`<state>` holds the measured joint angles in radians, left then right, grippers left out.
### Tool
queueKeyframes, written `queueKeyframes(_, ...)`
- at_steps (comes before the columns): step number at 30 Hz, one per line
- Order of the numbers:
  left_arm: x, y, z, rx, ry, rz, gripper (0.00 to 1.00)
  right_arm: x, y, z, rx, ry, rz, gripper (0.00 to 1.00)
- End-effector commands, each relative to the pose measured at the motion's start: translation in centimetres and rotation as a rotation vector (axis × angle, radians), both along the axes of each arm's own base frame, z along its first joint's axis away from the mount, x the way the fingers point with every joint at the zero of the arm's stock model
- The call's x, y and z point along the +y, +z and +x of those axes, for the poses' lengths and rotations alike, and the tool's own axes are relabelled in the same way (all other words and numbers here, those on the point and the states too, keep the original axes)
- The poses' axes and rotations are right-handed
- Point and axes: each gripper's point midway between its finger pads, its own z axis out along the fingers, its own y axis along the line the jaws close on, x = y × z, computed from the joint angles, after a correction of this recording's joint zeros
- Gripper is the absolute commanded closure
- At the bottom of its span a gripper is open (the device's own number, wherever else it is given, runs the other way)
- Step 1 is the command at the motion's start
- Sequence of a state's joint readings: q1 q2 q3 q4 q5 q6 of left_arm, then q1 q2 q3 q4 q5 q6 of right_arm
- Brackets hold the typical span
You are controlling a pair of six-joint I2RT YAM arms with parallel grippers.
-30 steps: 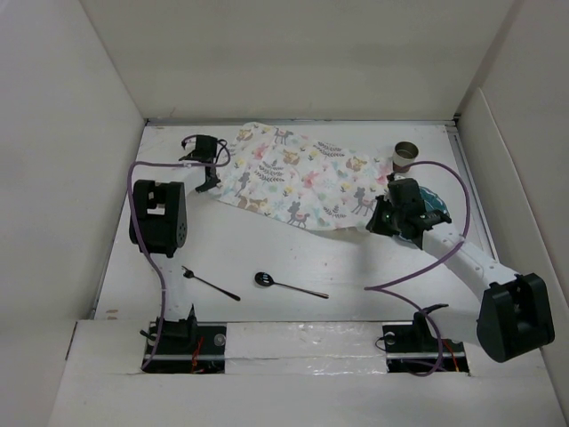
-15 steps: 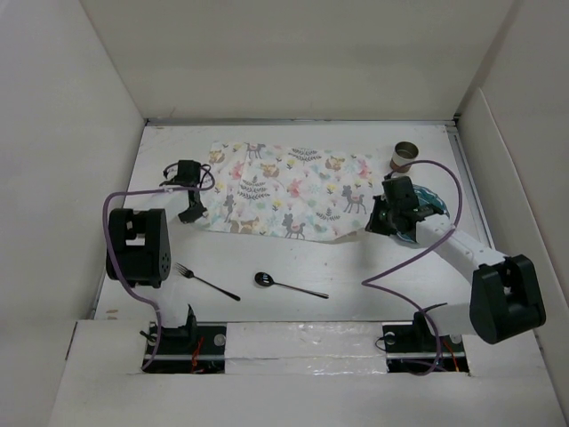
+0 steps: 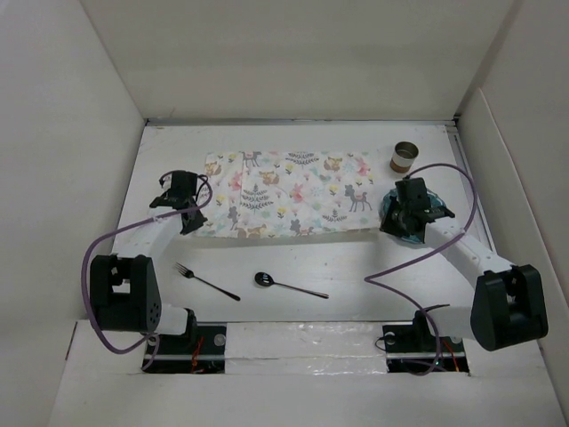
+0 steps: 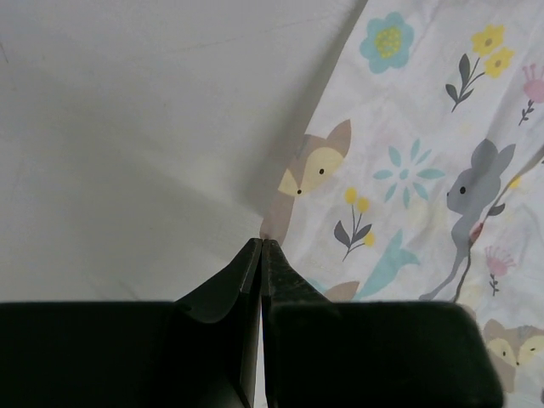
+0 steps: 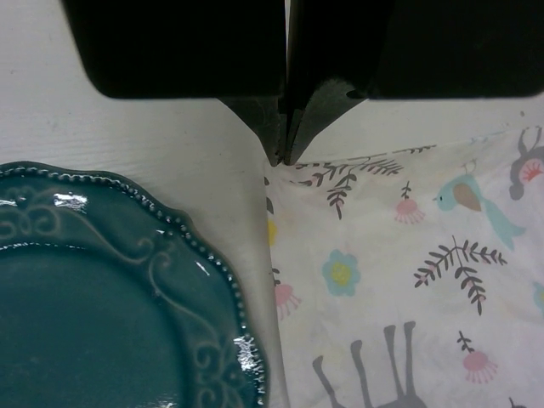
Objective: Set the dinner table for one person
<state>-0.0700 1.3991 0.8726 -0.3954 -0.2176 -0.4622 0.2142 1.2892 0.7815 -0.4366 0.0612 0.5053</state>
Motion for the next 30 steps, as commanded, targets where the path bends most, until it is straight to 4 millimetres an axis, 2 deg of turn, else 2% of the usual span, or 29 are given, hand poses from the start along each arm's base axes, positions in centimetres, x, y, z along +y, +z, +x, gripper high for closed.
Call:
queueKeyframes(1, -0.1, 0.0, -2.1, 0.025, 0.014, -0.006, 1.0, -1.3, 0.4, -0.3, -0.012, -0.044, -0.035, 1.0)
queueKeyframes(5, -0.8, 1.1, -2.0, -0.026, 0.001, -0.033, 1.0, -1.0, -0.1, -1.0, 0.01, -0.042, -0.01, 1.0)
queueKeyframes(11, -0.6, 1.3, -1.8, -0.022, 0.0, -0.016, 1.0, -0.6, -0.7, -1.3, 0.035, -0.038, 0.01, 0.99)
queueKeyframes(16, -0.2, 1.7, -1.4, -0.034, 0.006, 0.006, 1.0, 0.1, -0.6, -1.6, 0.041, -0.03, 0.018, 0.92)
queueKeyframes(18, 0.0, 2.2, -1.0, -0.05, 0.004, 0.018, 0.89, 0.4, -0.5, -1.7, 0.047, -0.019, 0.019, 0.88)
queueKeyframes(20, 0.2, 3.0, -0.4, -0.071, 0.008, 0.031, 0.86, 0.9, -0.2, -1.8, 0.046, -0.007, 0.026, 0.84)
queueKeyframes(21, 0.4, 3.3, -0.2, -0.079, 0.007, 0.041, 0.81, 1.3, 0.0, -2.0, 0.048, 0.006, 0.027, 0.78)
queueKeyframes(23, 0.3, 5.0, 1.0, -0.124, 0.004, 0.041, 0.77, 1.5, 1.0, -1.6, 0.022, 0.008, 0.025, 0.71)
queueKeyframes(24, 0.2, 5.5, 1.3, -0.134, -0.003, 0.038, 0.75, 1.5, 1.6, -1.3, 0.01, 0.005, 0.022, 0.63)
queueKeyframes(25, 0.1, 6.3, 1.7, -0.154, -0.011, 0.038, 0.69, 1.3, 2.5, -0.9, -0.006, 0.005, 0.012, 0.59)
queueKeyframes(27, -0.4, 8.8, 3.1, -0.217, -0.029, 0.013, 0.66, 1.2, 4.2, -0.3, -0.044, 0.002, 0.005, 0.52)
queueKeyframes(28, -0.8, 9.9, 3.6, -0.245, -0.047, -0.002, 0.64, 1.1, 5.1, 0.0, -0.064, 0.006, -0.002, 0.51)
queueKeyframes(29, -1.3, 10.9, 4.1, -0.275, -0.065, -0.021, 0.64, 1.4, 6.9, 0.9, -0.113, 0.009, 0.009, 0.5)
queueKeyframes(30, -2.3, 12.8, 5.0, -0.328, -0.104, -0.064, 0.63, 1.5, 8.3, 1.5, -0.153, 0.01, 0.017, 0.56)
